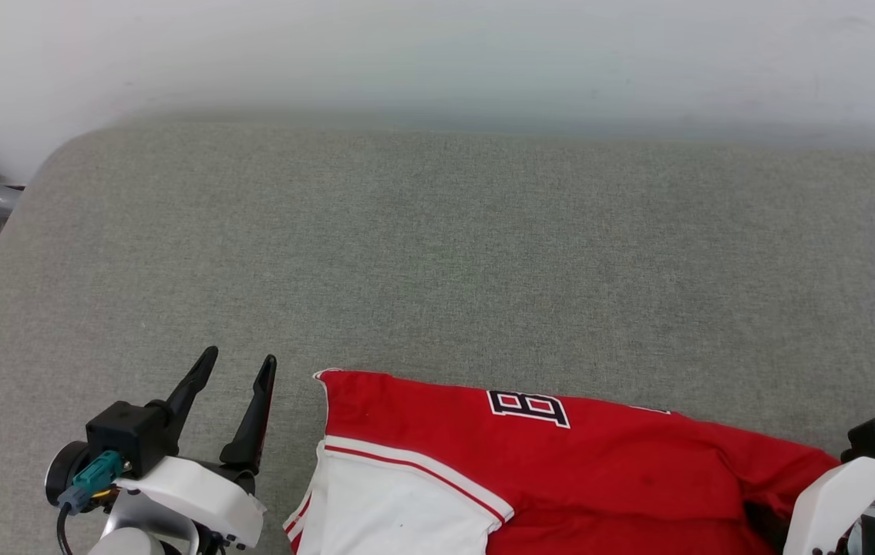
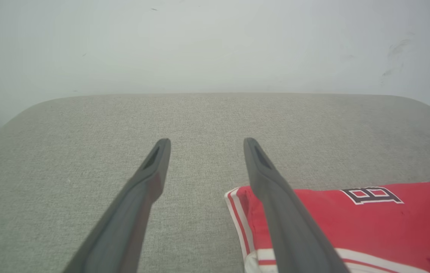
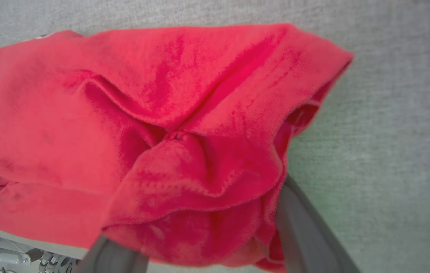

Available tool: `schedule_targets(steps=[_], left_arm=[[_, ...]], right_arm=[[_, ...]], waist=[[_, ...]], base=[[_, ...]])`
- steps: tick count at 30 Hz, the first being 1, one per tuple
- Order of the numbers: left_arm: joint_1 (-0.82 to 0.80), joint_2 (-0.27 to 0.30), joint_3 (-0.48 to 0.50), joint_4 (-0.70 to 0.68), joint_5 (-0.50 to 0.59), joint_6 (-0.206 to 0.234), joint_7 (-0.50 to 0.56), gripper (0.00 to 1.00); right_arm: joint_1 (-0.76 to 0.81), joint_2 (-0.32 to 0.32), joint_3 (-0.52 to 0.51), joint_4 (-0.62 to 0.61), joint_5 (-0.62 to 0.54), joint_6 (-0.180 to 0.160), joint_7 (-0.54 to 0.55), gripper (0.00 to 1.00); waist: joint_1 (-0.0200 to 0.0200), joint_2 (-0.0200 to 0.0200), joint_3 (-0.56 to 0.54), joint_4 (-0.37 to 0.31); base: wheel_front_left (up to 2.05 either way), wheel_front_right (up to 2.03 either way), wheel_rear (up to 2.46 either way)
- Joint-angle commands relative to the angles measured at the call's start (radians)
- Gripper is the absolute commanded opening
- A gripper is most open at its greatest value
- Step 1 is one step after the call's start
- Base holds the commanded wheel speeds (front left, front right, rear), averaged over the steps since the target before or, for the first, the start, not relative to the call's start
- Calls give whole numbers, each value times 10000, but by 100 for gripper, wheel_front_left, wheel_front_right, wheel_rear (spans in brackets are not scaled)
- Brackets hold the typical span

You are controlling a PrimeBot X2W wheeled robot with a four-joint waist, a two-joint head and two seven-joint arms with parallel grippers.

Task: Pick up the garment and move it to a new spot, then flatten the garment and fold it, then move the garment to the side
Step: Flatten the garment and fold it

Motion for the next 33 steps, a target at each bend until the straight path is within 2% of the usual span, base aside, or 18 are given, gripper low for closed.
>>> schedule_targets(steps=[1,2,3,13,20,24,29,33], left_arm=[[88,-38,42,28,95,-45,-67,100],[103,-47,63,32,92,-63,-66,100],[129,-56,82,34,90,-73,-66,100],[277,-69,219,-5,178,-151,-59,100],[210,-114,196,-10,242,-173,-60,100],[163,-153,152,21,237,-199,-58,100],[248,-183,175,69,234,-216,-58,100],[359,-262,202,89,249,-224,-60,100]], right_arm=[[302,271,238,227,51,104,128,44],[312,172,229,221,-43,90,75,18],[310,74,211,223,-116,69,13,0],[12,-763,-439,379,-629,46,-687,0],[-536,-1564,-1256,843,-1122,49,-1246,0],[-694,-2240,-1740,1145,-1878,49,-1532,0],[-787,-2476,-2028,1421,-2075,50,-1723,0],[-595,-2302,-1694,1121,-1736,52,-1647,0]], waist=[[0,0,-61,-2],[0,0,-86,-4],[0,0,-108,-6],[0,0,-178,-92],[0,0,-128,-180],[0,0,-129,-204],[0,0,-230,-237],[0,0,-392,-276]], base=[[0,0,0],[0,0,0],[0,0,0],[0,0,0],[0,0,0],[0,0,0],[0,0,0],[0,0,0]])
